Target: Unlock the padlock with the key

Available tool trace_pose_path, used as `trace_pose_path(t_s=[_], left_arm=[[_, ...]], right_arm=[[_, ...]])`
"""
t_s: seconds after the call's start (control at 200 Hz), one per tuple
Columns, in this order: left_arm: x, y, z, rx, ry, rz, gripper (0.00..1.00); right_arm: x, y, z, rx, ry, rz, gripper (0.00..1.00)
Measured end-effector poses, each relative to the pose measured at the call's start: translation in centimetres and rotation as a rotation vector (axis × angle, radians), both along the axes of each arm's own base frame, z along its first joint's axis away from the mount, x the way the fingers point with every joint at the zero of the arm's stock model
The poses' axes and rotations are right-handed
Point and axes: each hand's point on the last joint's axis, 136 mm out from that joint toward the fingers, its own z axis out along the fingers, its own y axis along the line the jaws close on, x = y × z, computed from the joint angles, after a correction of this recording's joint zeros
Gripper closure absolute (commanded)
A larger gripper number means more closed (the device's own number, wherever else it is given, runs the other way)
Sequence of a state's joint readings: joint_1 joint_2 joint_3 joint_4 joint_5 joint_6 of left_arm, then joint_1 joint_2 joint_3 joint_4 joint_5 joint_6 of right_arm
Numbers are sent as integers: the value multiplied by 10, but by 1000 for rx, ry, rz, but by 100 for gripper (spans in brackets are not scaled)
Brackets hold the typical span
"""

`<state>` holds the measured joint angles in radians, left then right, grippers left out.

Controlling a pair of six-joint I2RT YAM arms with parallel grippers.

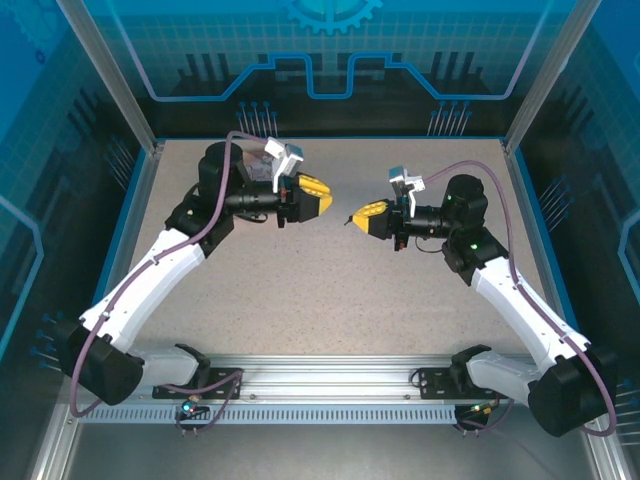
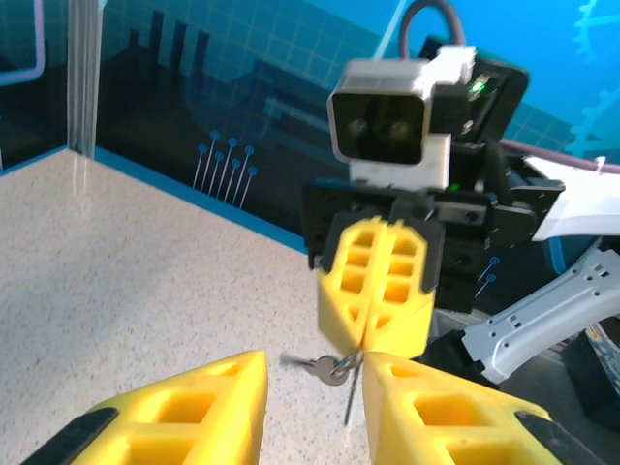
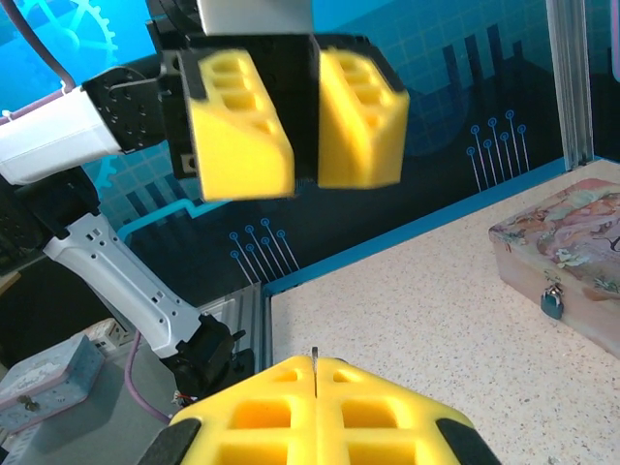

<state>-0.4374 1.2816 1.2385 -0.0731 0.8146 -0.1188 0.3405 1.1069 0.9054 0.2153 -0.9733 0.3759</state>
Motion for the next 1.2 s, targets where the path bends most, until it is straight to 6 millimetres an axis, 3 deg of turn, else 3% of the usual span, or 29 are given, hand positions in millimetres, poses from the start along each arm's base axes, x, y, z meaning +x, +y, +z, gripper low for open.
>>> trace_pose_path(t_s=[0.16, 0.29, 0.43, 0.605, 0.735, 0.9, 1.2], left_arm=[[-1, -2, -35, 18, 90, 1, 66], [-11, -11, -56, 36, 137, -28, 59], [-24, -24, -55, 26, 132, -74, 58], [-25, -29, -48, 6, 96, -85, 60], [-24, -38, -56, 14, 108, -105, 68], [-25, -43, -63, 25, 123, -121, 89], [-26, -43, -62, 38, 116, -125, 81]], right_arm=[[0, 0, 0, 0, 0, -1, 100], [0, 0, 1, 1, -2, -5, 100], [0, -1, 1, 0, 0, -5, 100], [0, -1, 1, 1, 4, -5, 100], [1, -1, 0, 1, 8, -10, 100], [3, -1, 0, 0, 8, -24, 100], [3, -1, -3, -7, 25, -27, 100]])
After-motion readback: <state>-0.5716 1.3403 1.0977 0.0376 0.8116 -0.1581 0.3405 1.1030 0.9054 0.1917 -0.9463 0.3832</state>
